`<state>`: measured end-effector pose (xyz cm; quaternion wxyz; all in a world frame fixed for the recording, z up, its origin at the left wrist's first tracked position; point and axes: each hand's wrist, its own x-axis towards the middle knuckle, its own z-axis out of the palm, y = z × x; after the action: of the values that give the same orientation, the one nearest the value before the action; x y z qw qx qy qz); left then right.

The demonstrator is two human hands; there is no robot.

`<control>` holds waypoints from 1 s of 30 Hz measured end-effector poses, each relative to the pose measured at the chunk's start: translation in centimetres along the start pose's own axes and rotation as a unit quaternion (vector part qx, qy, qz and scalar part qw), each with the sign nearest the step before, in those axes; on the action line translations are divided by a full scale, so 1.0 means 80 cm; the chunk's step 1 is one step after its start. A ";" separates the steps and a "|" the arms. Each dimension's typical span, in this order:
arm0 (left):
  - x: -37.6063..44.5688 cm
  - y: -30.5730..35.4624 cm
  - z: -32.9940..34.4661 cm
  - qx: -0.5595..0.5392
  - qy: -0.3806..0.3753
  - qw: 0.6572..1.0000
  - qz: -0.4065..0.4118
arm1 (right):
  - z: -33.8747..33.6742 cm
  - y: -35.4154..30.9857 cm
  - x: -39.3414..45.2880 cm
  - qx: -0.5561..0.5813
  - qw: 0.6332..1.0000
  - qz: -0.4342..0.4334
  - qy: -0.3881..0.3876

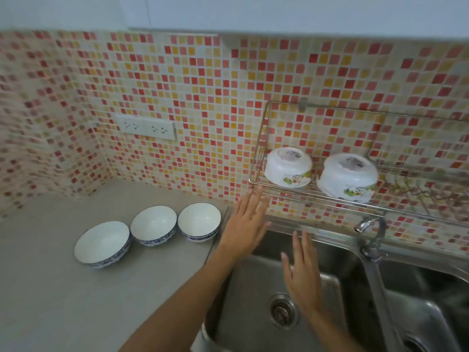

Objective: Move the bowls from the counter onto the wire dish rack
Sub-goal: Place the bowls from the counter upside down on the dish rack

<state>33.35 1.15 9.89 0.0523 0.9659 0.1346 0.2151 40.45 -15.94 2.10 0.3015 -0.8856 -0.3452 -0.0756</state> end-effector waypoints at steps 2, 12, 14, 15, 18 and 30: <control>-0.039 -0.039 0.004 -0.011 -0.041 0.997 -0.066 | 0.039 -0.033 -0.009 0.026 0.999 0.013 -0.046; -0.201 -0.275 -0.043 0.015 -0.057 0.929 -0.366 | 0.154 -0.245 0.004 0.100 0.963 -0.041 -0.247; -0.223 -0.314 -0.055 -0.009 -0.035 0.906 -0.422 | 0.181 -0.288 0.003 0.115 0.948 -0.032 -0.295; -0.235 -0.332 -0.059 -0.015 -0.021 0.894 -0.447 | 0.191 -0.310 0.002 0.125 0.937 -0.017 -0.326; -0.265 -0.379 -0.066 -0.041 0.000 0.859 -0.510 | 0.229 -0.372 0.002 0.151 0.903 0.038 -0.400; -0.307 -0.450 -0.063 -0.332 0.001 0.723 -0.606 | 0.338 -0.462 0.015 0.231 0.839 0.224 -0.439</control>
<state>1.28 28.90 -1.13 0.4883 0.5995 0.6111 0.1694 15.11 22.05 -1.53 0.3229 -0.7837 -0.2414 0.4725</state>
